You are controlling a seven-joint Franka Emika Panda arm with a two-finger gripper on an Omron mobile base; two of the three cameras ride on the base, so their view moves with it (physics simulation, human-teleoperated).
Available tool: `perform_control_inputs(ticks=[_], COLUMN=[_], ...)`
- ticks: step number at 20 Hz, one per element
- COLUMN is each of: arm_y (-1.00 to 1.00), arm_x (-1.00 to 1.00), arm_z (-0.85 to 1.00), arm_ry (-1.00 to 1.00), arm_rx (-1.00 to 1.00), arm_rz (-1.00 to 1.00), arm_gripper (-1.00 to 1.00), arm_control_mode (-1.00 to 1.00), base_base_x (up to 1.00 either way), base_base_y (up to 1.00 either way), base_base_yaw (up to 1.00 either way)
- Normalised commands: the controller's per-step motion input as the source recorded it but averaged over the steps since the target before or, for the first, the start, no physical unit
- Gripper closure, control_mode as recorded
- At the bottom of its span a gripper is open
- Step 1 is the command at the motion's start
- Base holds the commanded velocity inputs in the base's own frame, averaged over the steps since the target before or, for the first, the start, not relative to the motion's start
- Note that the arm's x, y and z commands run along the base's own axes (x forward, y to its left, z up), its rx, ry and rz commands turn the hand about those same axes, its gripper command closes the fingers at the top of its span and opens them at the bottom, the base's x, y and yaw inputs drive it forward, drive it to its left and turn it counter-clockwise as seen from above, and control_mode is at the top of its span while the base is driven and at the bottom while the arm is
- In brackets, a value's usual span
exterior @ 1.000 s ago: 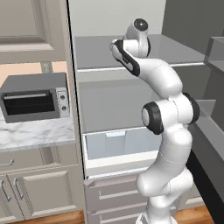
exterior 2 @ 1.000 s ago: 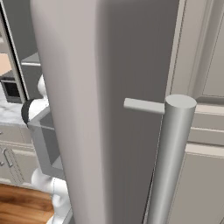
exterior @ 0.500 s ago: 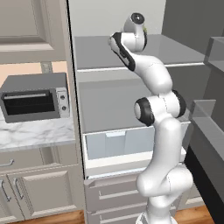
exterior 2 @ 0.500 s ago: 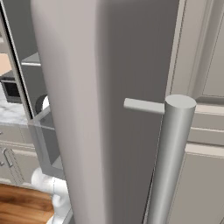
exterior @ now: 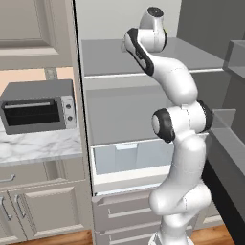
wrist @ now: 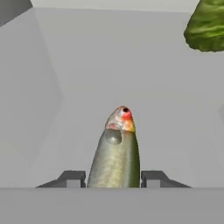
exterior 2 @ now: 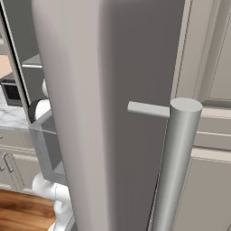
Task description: Take the fish out of the fridge, briefly rinse it in the sink, and place it on the tray next to the sink.
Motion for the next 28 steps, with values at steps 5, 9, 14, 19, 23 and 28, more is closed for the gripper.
perform_control_inputs(ticks=[5,9,14,19,23,28], arm_y=[-0.17,-0.19,-0.23,-0.11,0.0,0.2], arm_x=[-1.0,-1.0,-1.0,-1.0,-1.0,-0.8], arm_z=[0.02,0.12,0.0,-0.24,-0.91,-0.8], arm_ry=[-0.36,-0.26,-0.02,0.0,0.06,0.04], arm_rx=[0.12,0.17,0.17,0.07,-0.01,-0.08], arm_rz=[0.01,0.0,0.0,0.0,0.0,0.1], arm_gripper=[1.0,1.0,1.0,1.0,1.0,1.0], arm_control_mode=[-1.0,-1.0,-1.0,-1.0,-1.0,1.0], base_base_x=[0.0,0.0,0.0,0.0,0.0,-0.2], base_base_y=[0.0,0.0,0.0,0.0,0.0,0.15], base_base_yaw=[0.0,0.0,0.0,0.0,0.0,0.12])
